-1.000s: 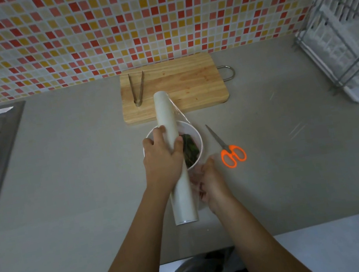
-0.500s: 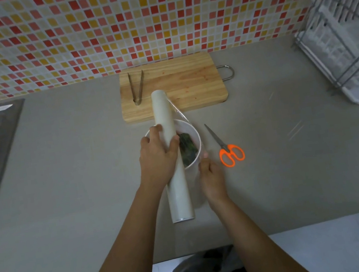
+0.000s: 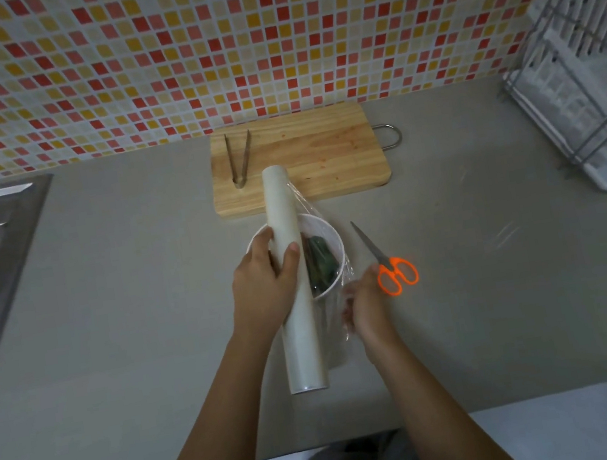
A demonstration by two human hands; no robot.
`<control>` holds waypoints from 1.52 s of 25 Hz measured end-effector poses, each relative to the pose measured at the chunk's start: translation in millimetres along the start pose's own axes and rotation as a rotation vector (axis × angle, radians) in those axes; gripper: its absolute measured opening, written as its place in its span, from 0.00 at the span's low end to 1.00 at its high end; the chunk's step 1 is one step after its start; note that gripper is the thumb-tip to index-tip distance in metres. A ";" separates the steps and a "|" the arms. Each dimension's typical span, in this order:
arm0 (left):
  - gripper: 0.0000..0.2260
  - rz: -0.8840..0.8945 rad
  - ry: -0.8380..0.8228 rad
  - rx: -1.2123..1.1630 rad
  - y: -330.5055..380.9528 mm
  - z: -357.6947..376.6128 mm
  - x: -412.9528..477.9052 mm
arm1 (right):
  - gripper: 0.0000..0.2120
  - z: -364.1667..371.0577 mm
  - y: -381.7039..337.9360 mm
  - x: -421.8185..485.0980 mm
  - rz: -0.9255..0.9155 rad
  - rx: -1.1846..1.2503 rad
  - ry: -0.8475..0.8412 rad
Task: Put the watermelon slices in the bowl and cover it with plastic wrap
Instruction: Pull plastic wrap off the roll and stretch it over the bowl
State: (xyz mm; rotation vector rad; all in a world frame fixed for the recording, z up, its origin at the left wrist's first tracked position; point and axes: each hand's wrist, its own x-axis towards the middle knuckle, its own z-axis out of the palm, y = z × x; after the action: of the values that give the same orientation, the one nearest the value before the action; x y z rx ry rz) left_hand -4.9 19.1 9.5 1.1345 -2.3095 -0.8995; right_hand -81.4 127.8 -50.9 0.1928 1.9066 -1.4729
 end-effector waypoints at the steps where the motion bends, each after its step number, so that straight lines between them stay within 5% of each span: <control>1: 0.22 -0.008 0.003 0.000 0.0 1.0 -0.1 | 0.25 -3.8 -7.1 0.5 -0.098 -0.135 0.023; 4: 0.22 -0.008 0.025 0.021 1.2 4.4 -0.3 | 0.20 -7.0 -44.6 9.8 -0.464 -0.367 0.100; 6: 0.21 -0.004 0.045 0.031 3.2 6.1 -0.4 | 0.19 1.2 -74.9 25.4 -0.516 -0.367 0.008; 11: 0.20 0.002 0.054 0.055 7.2 10.3 -0.4 | 0.23 22.6 -108.1 56.2 -0.381 -0.427 -0.298; 15: 0.20 -0.029 0.030 0.018 10.7 14.9 -0.9 | 0.14 28.8 -112.8 66.4 -0.258 -0.183 -0.334; 19: 0.20 -0.060 0.029 -0.008 11.9 16.4 -2.2 | 0.19 29.0 -118.6 74.1 -0.053 -0.093 -0.360; 21: 0.20 -0.067 0.024 -0.018 12.2 16.6 -2.6 | 0.14 30.6 -120.9 78.9 -0.008 -0.033 -0.353; 23: 0.20 -0.076 0.022 -0.027 12.7 16.4 -2.9 | 0.06 32.9 -123.0 82.2 -0.022 0.014 -0.300; 32: 0.20 -0.103 0.037 -0.037 15.2 16.5 -4.8 | 0.09 45.4 -115.3 102.7 -0.258 0.036 0.214; 38: 0.20 -0.108 0.074 -0.062 13.1 5.5 -1.0 | 0.10 48.9 -101.5 110.5 -0.258 0.060 0.349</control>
State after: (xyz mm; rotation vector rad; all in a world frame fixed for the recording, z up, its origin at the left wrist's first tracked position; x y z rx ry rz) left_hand -14.7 28.0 14.7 1.2541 -2.1636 -0.9446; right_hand -193.7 17.2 -43.0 0.2522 2.2321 -1.7613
